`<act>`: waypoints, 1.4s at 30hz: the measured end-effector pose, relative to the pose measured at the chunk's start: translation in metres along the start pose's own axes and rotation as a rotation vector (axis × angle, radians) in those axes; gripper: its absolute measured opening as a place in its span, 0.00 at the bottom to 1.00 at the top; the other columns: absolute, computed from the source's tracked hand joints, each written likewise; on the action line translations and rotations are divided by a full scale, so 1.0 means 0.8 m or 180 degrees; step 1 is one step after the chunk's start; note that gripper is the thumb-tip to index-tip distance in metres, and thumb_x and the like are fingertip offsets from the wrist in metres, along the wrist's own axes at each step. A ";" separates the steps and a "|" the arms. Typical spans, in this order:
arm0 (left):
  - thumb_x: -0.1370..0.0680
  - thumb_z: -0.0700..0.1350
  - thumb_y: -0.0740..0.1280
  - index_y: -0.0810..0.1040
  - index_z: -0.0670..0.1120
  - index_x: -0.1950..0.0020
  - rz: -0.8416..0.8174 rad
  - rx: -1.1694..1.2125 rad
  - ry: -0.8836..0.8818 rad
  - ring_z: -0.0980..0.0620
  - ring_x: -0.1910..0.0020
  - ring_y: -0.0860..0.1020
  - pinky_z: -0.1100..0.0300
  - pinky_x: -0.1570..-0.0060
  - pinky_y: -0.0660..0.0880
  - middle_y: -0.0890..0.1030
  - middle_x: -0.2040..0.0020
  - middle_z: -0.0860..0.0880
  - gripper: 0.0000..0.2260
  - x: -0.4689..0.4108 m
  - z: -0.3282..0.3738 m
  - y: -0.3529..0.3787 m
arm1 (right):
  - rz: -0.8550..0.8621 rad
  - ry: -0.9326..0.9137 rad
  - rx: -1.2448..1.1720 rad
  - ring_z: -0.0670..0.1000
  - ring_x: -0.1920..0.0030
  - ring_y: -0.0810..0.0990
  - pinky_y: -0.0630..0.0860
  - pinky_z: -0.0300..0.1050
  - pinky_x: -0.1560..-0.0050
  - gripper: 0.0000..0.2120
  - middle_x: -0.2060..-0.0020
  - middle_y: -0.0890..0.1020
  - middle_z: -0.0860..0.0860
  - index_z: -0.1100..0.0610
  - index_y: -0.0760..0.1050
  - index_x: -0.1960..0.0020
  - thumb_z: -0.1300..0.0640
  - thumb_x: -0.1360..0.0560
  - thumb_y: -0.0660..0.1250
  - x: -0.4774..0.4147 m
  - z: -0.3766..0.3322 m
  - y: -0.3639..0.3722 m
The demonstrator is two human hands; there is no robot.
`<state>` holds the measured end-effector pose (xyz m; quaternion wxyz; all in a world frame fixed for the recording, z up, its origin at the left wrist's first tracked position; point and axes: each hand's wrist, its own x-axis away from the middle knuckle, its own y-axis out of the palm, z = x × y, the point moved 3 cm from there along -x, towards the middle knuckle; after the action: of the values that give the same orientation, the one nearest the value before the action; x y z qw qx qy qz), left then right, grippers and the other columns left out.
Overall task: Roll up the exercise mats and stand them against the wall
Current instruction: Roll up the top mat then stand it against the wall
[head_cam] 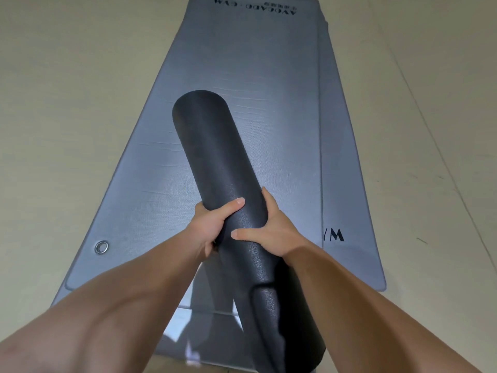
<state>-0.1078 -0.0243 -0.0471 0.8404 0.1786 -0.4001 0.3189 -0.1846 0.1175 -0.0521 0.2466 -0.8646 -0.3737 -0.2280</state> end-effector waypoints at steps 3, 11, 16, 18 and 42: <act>0.33 0.54 0.82 0.68 0.51 0.31 -0.0011 0.0036 0.0007 0.52 0.58 0.87 0.52 0.69 0.81 0.84 0.45 0.52 0.36 -0.004 -0.002 0.001 | -0.0113 0.0064 -0.0609 0.44 0.44 0.85 0.81 0.45 0.39 0.28 0.45 0.83 0.37 0.30 0.69 0.45 0.50 0.31 0.83 -0.007 -0.011 -0.015; 0.30 0.48 0.79 0.68 0.52 0.30 -0.0289 0.0523 -0.0177 0.46 0.53 0.87 0.47 0.64 0.83 0.85 0.41 0.48 0.32 -0.015 -0.011 -0.008 | -0.0311 0.0028 -0.0978 0.51 0.44 0.87 0.81 0.57 0.37 0.30 0.43 0.87 0.45 0.43 0.75 0.33 0.53 0.31 0.83 -0.019 -0.005 -0.013; 0.29 0.48 0.79 0.69 0.53 0.30 -0.0416 0.0499 -0.0032 0.50 0.53 0.87 0.52 0.64 0.83 0.85 0.42 0.50 0.31 -0.012 0.015 0.003 | -0.0257 -0.0058 -0.0923 0.51 0.46 0.87 0.83 0.57 0.39 0.29 0.44 0.87 0.44 0.41 0.74 0.32 0.53 0.29 0.82 -0.016 -0.028 -0.036; 0.28 0.47 0.78 0.68 0.54 0.29 -0.0460 0.0435 0.0100 0.52 0.53 0.87 0.53 0.64 0.82 0.84 0.41 0.52 0.31 -0.003 0.039 0.005 | -0.0252 -0.0175 -0.0934 0.52 0.45 0.87 0.82 0.57 0.39 0.30 0.42 0.86 0.45 0.41 0.73 0.31 0.54 0.28 0.81 -0.009 -0.053 -0.046; 0.36 0.46 0.78 0.67 0.59 0.29 -0.0835 0.0110 0.1012 0.56 0.48 0.85 0.61 0.60 0.79 0.85 0.44 0.60 0.38 0.715 0.624 -0.180 | -0.0113 -0.0870 -0.1193 0.49 0.36 0.83 0.79 0.55 0.34 0.39 0.35 0.83 0.44 0.40 0.66 0.24 0.61 0.27 0.80 0.522 -0.814 -0.059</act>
<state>-0.0162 -0.1819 0.7037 0.9242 0.1910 -0.2302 0.2376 -0.0997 -0.0198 0.7055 0.0247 -0.9114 -0.3699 -0.1784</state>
